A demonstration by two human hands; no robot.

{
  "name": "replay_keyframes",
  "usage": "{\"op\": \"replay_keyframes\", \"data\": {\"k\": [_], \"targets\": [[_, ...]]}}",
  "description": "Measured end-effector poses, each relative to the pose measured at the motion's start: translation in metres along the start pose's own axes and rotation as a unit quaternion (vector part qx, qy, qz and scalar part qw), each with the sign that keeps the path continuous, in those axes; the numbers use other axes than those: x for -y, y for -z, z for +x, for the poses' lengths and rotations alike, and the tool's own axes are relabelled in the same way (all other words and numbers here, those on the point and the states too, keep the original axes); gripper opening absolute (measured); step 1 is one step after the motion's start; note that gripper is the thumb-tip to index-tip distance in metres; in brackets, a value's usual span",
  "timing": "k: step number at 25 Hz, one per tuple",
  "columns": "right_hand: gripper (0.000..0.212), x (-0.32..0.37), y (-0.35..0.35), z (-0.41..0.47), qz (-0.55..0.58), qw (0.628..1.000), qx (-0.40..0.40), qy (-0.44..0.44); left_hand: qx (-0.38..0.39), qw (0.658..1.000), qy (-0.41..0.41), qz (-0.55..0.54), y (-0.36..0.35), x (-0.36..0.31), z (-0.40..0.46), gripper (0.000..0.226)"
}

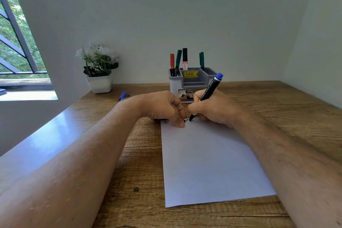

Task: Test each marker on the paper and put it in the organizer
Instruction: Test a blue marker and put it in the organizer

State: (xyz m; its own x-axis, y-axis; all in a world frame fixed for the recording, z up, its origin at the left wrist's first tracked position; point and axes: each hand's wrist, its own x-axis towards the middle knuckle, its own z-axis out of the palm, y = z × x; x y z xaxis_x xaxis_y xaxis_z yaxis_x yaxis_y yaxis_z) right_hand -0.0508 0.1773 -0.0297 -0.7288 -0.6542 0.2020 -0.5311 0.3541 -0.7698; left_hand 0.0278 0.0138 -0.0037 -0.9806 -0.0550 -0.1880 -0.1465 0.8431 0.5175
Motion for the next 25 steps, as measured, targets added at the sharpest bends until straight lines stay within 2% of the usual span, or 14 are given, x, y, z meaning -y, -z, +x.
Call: {"op": "replay_keyframes", "data": {"k": [3,8,13,17,18,20,22,25], "targets": [[0.027,-0.002,0.001,0.001,-0.008,1.0,-0.014,0.006,0.002,1.0,0.002,0.006,0.0,0.0,0.0,0.017],[0.027,0.001,0.001,-0.001,-0.002,1.0,0.006,0.011,-0.002,1.0,0.001,0.006,0.0,0.0,0.0,0.017],[0.032,-0.003,0.003,0.003,-0.028,0.999,-0.024,0.009,0.004,1.0,0.001,0.016,0.0,-0.002,0.001,0.017],[0.03,-0.003,0.004,0.006,0.049,0.998,-0.04,-0.016,-0.011,1.0,-0.028,0.002,0.001,-0.002,-0.001,0.011],[0.029,-0.002,0.005,0.007,0.083,0.995,-0.057,-0.024,-0.037,0.998,-0.043,-0.02,0.003,-0.002,-0.002,0.008],[0.027,0.001,0.007,0.007,0.136,0.986,-0.091,-0.028,-0.082,0.987,-0.055,-0.127,0.008,-0.003,-0.004,0.021],[0.025,0.004,0.009,0.007,0.218,0.97,-0.104,-0.022,-0.11,0.955,-0.08,-0.263,0.011,-0.003,-0.005,0.033],[0.028,0.007,0.013,0.006,0.335,0.936,-0.105,-0.019,-0.165,0.908,-0.116,-0.367,0.012,-0.003,-0.004,0.039]]}}
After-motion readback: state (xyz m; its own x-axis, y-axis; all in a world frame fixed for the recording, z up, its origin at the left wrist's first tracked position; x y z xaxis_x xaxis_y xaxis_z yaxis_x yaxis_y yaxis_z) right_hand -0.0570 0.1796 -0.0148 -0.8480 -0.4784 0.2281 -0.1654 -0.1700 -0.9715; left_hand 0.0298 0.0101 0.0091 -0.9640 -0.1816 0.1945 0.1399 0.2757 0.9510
